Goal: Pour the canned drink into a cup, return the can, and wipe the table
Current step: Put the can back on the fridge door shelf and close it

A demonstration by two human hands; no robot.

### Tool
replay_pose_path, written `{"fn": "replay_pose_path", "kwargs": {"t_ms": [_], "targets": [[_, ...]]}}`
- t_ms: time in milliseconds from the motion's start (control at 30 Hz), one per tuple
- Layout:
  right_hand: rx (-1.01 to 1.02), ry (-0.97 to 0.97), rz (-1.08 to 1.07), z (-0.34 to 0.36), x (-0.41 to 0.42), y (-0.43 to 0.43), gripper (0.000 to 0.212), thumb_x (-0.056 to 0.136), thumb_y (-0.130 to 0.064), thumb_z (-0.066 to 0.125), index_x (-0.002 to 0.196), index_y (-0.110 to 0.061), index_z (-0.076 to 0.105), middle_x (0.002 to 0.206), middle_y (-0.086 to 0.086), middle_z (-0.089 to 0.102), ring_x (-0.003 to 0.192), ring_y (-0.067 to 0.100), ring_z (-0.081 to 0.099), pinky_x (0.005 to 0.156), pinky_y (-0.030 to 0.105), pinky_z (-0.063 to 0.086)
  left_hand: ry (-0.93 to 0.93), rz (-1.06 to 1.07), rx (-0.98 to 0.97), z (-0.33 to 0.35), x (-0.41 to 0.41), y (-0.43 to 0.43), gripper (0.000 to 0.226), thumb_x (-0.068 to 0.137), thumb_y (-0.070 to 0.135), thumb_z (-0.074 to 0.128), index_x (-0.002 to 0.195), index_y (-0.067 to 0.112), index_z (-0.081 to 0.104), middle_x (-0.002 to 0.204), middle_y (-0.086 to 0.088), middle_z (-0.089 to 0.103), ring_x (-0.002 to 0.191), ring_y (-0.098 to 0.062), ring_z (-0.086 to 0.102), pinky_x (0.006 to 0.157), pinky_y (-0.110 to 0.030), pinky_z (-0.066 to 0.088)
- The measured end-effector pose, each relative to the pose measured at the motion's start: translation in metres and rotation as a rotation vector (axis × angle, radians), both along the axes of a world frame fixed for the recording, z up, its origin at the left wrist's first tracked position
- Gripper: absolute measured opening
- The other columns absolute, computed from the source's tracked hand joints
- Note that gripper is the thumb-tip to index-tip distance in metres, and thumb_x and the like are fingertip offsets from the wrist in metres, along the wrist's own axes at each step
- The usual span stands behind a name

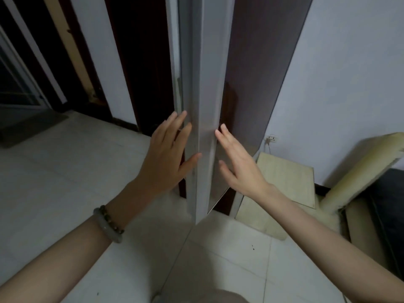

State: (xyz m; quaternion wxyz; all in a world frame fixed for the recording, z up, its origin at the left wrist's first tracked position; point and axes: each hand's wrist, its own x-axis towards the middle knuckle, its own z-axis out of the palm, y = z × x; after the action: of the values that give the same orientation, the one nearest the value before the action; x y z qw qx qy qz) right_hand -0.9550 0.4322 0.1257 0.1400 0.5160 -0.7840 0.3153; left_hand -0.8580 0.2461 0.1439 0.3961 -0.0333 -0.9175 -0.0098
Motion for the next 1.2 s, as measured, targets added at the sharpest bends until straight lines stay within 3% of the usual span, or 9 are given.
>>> {"fn": "replay_pose_path", "kwargs": {"t_ms": [133, 233, 433, 600, 733, 900, 1067, 1200], "targets": [[-0.007, 0.002, -0.016, -0.002, -0.005, -0.059, 0.068, 0.087, -0.001, 0.051, 0.148, -0.007, 0.020, 0.156, 0.010, 0.012, 0.145, 0.016, 0.010, 0.118, 0.032, 0.016, -0.065, -0.030, 0.139, 0.000, -0.006, -0.052, 0.065, 0.093, 0.047, 0.040, 0.138, 0.000, 0.038, 0.145, -0.019, 0.037, 0.135, -0.029, 0.029, 0.111, -0.038, 0.022], [0.014, 0.017, -0.073, -0.004, -0.015, -0.099, 0.067, 0.090, -0.008, 0.050, 0.149, -0.008, 0.019, 0.156, 0.011, 0.012, 0.145, 0.019, 0.010, 0.117, 0.039, 0.018, -0.078, -0.004, 0.193, 0.002, -0.018, -0.088, 0.064, 0.093, 0.045, 0.041, 0.138, -0.001, 0.040, 0.132, -0.018, 0.048, 0.121, -0.027, 0.041, 0.103, -0.040, 0.035], [0.094, 0.049, -0.175, -0.004, -0.031, -0.173, 0.066, 0.094, -0.023, 0.046, 0.149, -0.014, 0.012, 0.157, 0.005, 0.005, 0.145, 0.018, 0.001, 0.118, 0.033, 0.006, -0.105, -0.064, 0.400, 0.002, -0.050, -0.156, 0.066, 0.090, 0.035, 0.048, 0.143, -0.001, 0.031, 0.113, -0.014, 0.057, 0.105, -0.025, 0.050, 0.092, -0.027, 0.035], [0.236, 0.114, -0.283, -0.002, -0.060, -0.219, 0.065, 0.094, -0.029, 0.043, 0.150, -0.020, 0.010, 0.158, 0.001, 0.003, 0.145, 0.019, -0.003, 0.116, 0.035, -0.001, -0.163, -0.138, 0.594, 0.002, -0.086, -0.208, 0.070, 0.090, 0.022, 0.058, 0.147, 0.005, 0.022, 0.122, -0.009, 0.050, 0.108, -0.014, 0.051, 0.095, -0.033, 0.047], [0.304, 0.156, -0.301, 0.003, -0.092, -0.251, 0.062, 0.092, -0.038, 0.032, 0.149, -0.019, 0.019, 0.156, -0.003, 0.002, 0.144, 0.018, -0.001, 0.116, 0.039, 0.003, -0.180, -0.147, 0.697, -0.002, -0.117, -0.241, 0.072, 0.090, 0.019, 0.058, 0.149, 0.010, 0.017, 0.135, -0.007, 0.043, 0.114, -0.010, 0.049, 0.099, -0.029, 0.044], [0.359, 0.227, -0.315, -0.005, -0.129, -0.286, 0.064, 0.090, -0.040, 0.027, 0.150, -0.018, 0.016, 0.156, -0.003, -0.005, 0.145, 0.022, -0.003, 0.115, 0.042, -0.002, -0.176, -0.165, 0.762, -0.009, -0.159, -0.278, 0.074, 0.091, 0.011, 0.057, 0.150, 0.015, 0.013, 0.141, -0.005, 0.035, 0.119, -0.010, 0.045, 0.102, -0.023, 0.039], [0.361, 0.311, -0.361, -0.010, -0.176, -0.322, 0.063, 0.088, -0.036, 0.039, 0.147, -0.015, 0.028, 0.157, 0.005, 0.012, 0.143, 0.026, 0.011, 0.113, 0.050, 0.010, -0.238, -0.167, 0.785, -0.008, -0.210, -0.318, 0.082, 0.088, 0.012, 0.060, 0.151, 0.016, 0.008, 0.142, -0.003, 0.031, 0.118, -0.006, 0.042, 0.098, -0.021, 0.039], [0.376, 0.383, -0.381, -0.008, -0.215, -0.343, 0.065, 0.085, -0.030, 0.052, 0.144, -0.013, 0.033, 0.155, 0.007, 0.022, 0.140, 0.026, 0.019, 0.112, 0.052, 0.008, -0.325, -0.187, 0.827, -0.003, -0.253, -0.349, 0.084, 0.088, 0.014, 0.061, 0.151, 0.019, 0.007, 0.140, -0.001, 0.032, 0.117, -0.007, 0.043, 0.091, -0.019, 0.038]]}}
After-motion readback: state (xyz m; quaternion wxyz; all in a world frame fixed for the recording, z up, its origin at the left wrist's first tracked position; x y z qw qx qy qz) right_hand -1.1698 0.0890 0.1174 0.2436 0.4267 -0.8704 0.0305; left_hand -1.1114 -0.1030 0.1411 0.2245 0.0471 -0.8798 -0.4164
